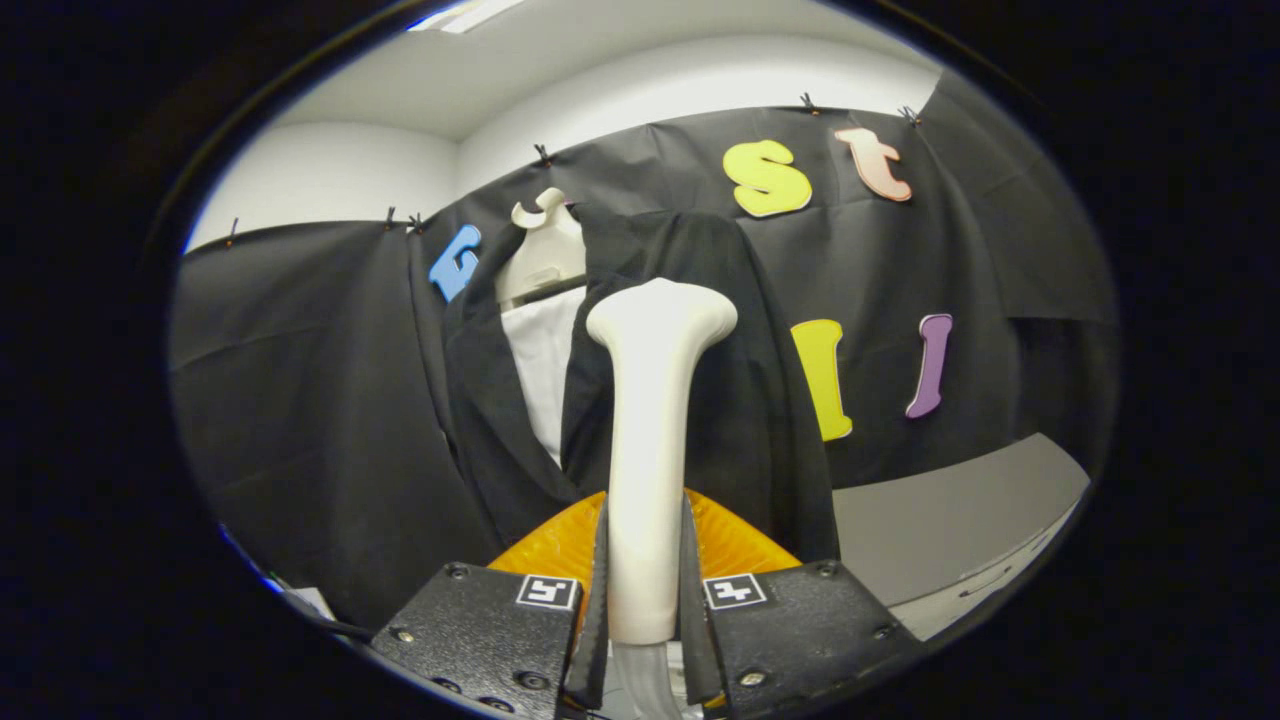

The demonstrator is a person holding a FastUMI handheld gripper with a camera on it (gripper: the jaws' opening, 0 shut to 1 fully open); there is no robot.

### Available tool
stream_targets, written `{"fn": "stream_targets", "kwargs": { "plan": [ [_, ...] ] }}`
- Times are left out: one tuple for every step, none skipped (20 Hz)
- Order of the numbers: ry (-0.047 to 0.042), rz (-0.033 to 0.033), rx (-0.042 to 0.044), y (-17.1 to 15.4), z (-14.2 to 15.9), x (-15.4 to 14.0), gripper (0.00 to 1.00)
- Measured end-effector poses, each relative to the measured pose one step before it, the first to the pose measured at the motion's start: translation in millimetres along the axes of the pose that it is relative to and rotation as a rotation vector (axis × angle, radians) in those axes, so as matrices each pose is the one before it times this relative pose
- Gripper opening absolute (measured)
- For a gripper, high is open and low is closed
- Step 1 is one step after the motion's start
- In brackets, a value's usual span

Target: Iron the clothes twice with a garment steamer, once on the left side and once on the right side.

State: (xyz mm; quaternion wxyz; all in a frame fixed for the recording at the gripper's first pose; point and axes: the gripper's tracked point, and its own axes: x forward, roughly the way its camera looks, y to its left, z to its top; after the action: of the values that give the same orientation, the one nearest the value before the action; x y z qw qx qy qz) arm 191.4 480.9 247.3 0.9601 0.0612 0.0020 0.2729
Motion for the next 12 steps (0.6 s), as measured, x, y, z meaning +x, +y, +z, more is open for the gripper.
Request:
{"fn": "stream_targets", "kwargs": {
  "plan": [
    [0.00453,-0.00514,-0.00167,-1.81,-2.68,-0.03,0.33],
    [0.00643,-0.00442,-0.00238,-1.98,-4.19,0.22,0.33],
    [0.00547,-0.00278,0.00148,0.75,-4.99,-0.86,0.33],
    [0.00770,-0.00162,0.00357,-0.09,-5.03,-0.89,0.33],
    [0.00895,-0.00244,-0.00163,-1.61,-6.71,-0.42,0.33],
    [0.01036,-0.00283,-0.00105,-1.06,-5.19,0.00,0.33],
    [0.01182,-0.00191,0.00055,-1.07,-6.96,-0.57,0.33],
    [0.01168,-0.00148,0.00036,-1.15,-5.56,0.32,0.33],
    [0.01079,-0.00267,-0.00065,-0.59,-5.58,0.38,0.33],
    [0.00745,-0.00457,0.00209,-1.34,-5.17,0.07,0.33],
    [0.00723,-0.00479,0.00335,-1.32,-5.40,-0.01,0.33],
    [0.00811,-0.00409,-0.00010,-1.70,-4.66,0.97,0.33]
  ]
}}
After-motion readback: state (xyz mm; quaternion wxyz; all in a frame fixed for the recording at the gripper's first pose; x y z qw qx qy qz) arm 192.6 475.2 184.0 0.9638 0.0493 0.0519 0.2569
